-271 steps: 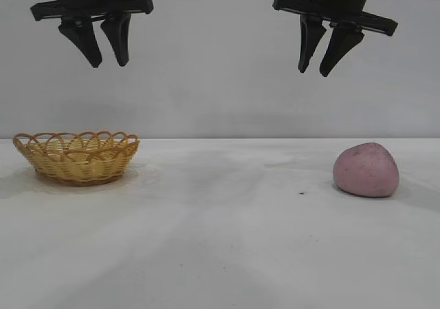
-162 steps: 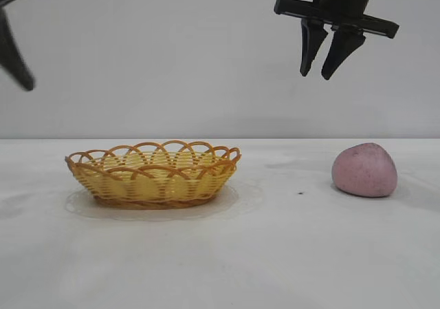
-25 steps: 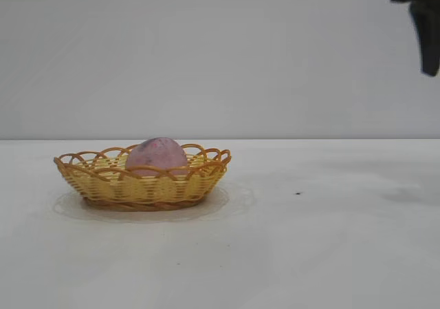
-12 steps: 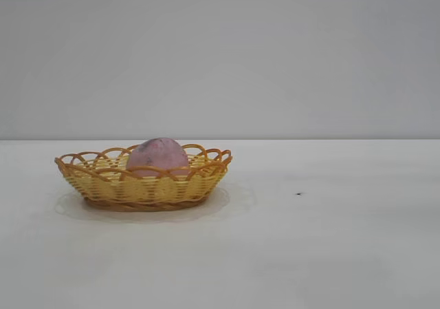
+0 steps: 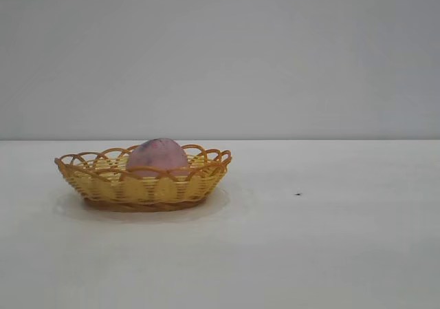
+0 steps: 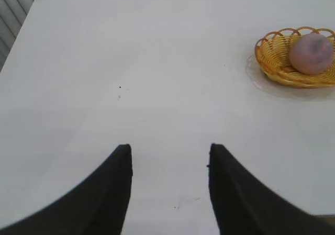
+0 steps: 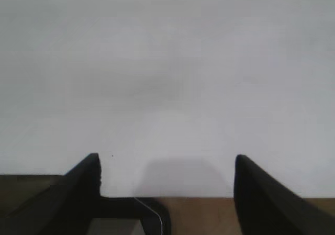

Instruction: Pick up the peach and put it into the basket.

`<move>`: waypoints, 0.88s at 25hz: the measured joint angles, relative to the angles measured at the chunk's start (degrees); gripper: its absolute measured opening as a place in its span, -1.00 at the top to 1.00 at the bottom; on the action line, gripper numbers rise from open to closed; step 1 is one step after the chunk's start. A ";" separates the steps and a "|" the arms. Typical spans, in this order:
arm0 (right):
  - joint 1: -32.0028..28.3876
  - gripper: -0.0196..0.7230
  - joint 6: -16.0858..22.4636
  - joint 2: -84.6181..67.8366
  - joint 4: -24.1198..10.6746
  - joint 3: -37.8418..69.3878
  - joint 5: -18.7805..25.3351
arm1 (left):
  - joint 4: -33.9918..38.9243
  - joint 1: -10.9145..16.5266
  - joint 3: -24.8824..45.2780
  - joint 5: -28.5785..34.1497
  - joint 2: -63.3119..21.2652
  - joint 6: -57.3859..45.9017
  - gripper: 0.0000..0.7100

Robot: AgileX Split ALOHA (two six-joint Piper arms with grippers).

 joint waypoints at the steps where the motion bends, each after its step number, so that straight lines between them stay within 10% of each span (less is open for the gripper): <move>1: 0.00 -0.30 0.00 -2.11 0.00 0.00 0.11 | 0.00 0.00 0.00 0.00 0.00 0.00 0.06; 22: 0.00 -0.30 0.34 -8.34 -0.25 0.00 0.85 | 0.00 0.00 0.00 0.00 0.00 0.00 0.06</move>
